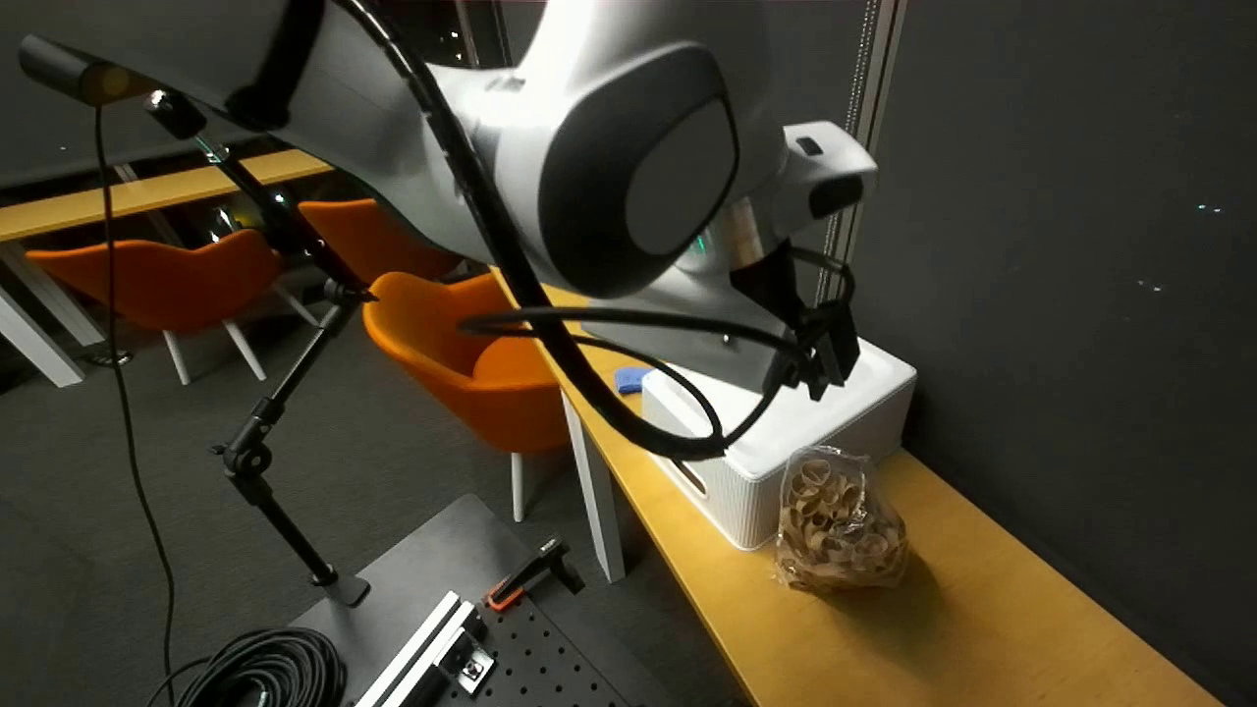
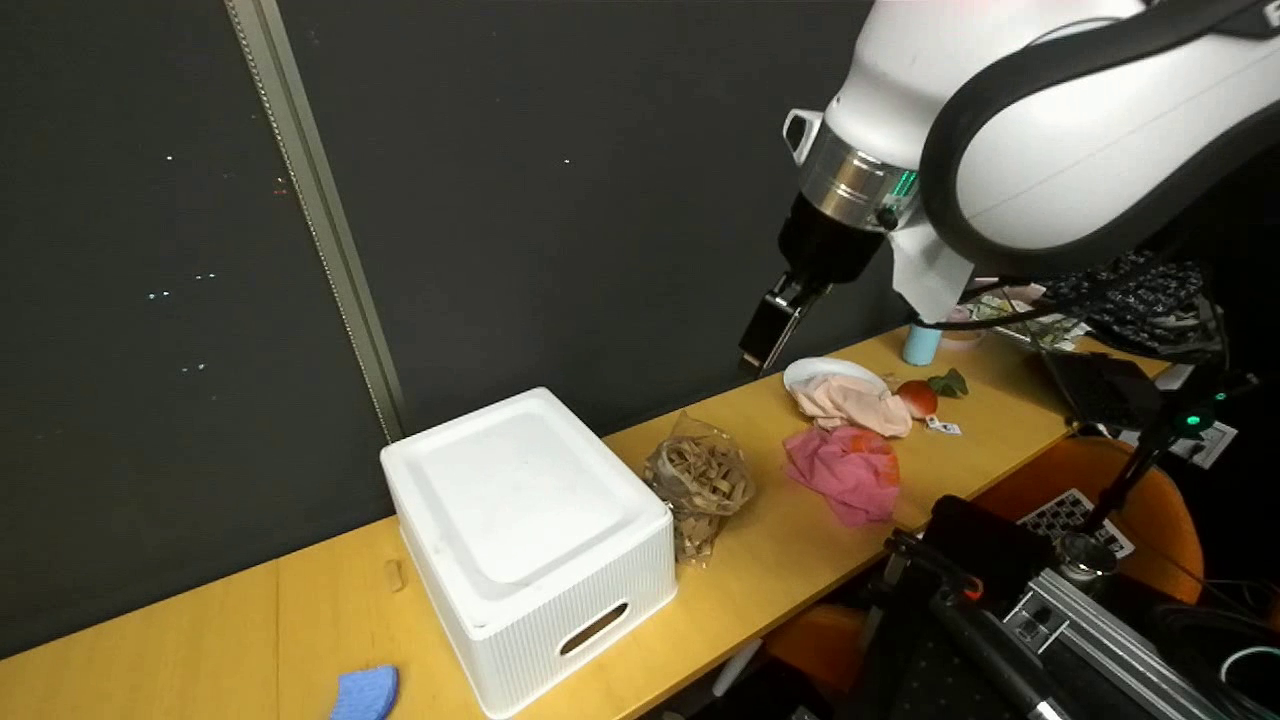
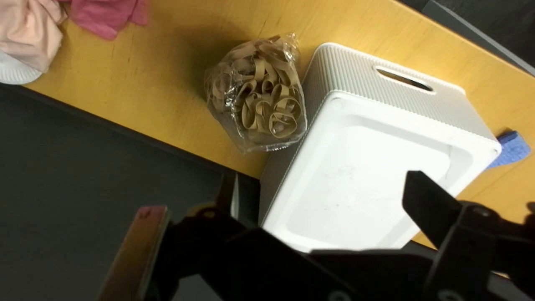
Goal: Pick up rubber bands from the clear rubber band bag and put them on the white basket two times
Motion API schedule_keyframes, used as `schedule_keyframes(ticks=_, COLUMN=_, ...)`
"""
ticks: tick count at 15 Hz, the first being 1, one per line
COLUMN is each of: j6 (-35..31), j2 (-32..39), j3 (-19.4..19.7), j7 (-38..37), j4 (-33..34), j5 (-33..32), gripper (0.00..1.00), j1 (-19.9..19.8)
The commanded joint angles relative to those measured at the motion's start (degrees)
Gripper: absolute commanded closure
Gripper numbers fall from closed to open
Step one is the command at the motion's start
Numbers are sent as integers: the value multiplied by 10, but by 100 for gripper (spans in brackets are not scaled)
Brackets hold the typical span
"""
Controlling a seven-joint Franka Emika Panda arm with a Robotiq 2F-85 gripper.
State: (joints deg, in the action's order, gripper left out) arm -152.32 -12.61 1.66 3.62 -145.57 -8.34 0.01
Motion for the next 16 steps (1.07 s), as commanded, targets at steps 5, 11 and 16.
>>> schedule_keyframes(ticks=5, j6=-4, j2=62, j3=16, j7=29, j4=11, j5=45, gripper=0, j1=-14)
schedule_keyframes(ticks=11, j6=-48, j2=121, j3=14, j7=27, j4=27, j5=56, gripper=0, j1=-12)
schedule_keyframes(ticks=16, j6=-104, j2=203, j3=22, j7=10, j4=67, j5=41, gripper=0, j1=-26)
